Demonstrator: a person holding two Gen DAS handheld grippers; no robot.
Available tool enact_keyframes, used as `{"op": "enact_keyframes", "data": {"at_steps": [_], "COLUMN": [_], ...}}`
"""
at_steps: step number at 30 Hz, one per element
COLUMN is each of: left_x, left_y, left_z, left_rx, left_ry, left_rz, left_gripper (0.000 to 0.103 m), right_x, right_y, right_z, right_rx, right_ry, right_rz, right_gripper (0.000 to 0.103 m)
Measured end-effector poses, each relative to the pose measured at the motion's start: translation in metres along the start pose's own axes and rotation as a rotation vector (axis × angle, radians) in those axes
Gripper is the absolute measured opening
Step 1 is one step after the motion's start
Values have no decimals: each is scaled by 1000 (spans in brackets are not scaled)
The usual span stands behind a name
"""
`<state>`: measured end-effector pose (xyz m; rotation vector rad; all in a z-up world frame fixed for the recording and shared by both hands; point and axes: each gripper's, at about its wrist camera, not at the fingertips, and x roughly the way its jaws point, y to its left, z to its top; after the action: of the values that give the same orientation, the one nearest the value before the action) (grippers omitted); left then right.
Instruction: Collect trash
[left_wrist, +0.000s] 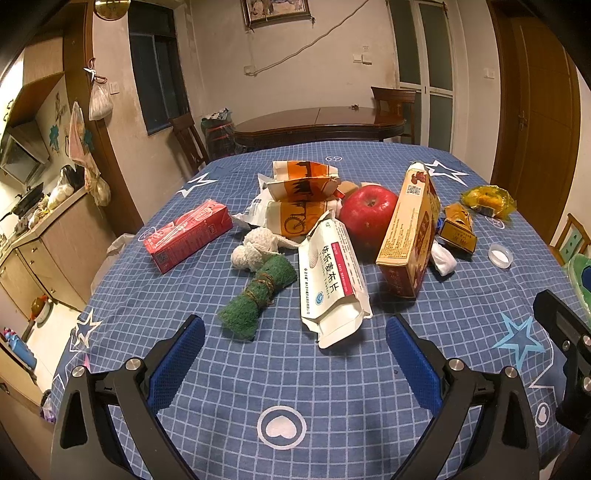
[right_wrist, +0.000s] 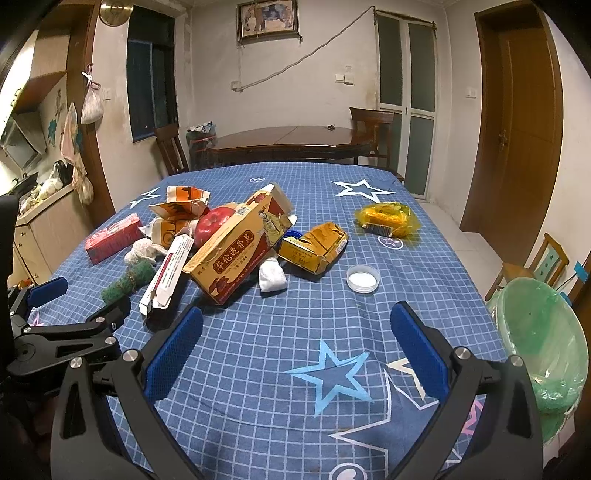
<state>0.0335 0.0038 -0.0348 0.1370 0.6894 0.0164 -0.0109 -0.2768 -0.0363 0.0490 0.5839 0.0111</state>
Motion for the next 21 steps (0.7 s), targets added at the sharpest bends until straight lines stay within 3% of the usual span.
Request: {"op": "enact_keyframes", "data": {"at_steps": [15, 21], "left_x": [-2, 7], "left_y": [14, 48], "left_z": [-6, -9], "left_rx": [-18, -59], "left_ry": [5, 18], "left_rz": [8, 55], "left_gripper": [98, 98], "right_x": [-3, 5], "right_y": [16, 29], "right_z": [2, 7], "right_rx": [-40, -71], "right_ry": [5, 18], "right_rz": [-2, 21], "right_gripper": [98, 98]}}
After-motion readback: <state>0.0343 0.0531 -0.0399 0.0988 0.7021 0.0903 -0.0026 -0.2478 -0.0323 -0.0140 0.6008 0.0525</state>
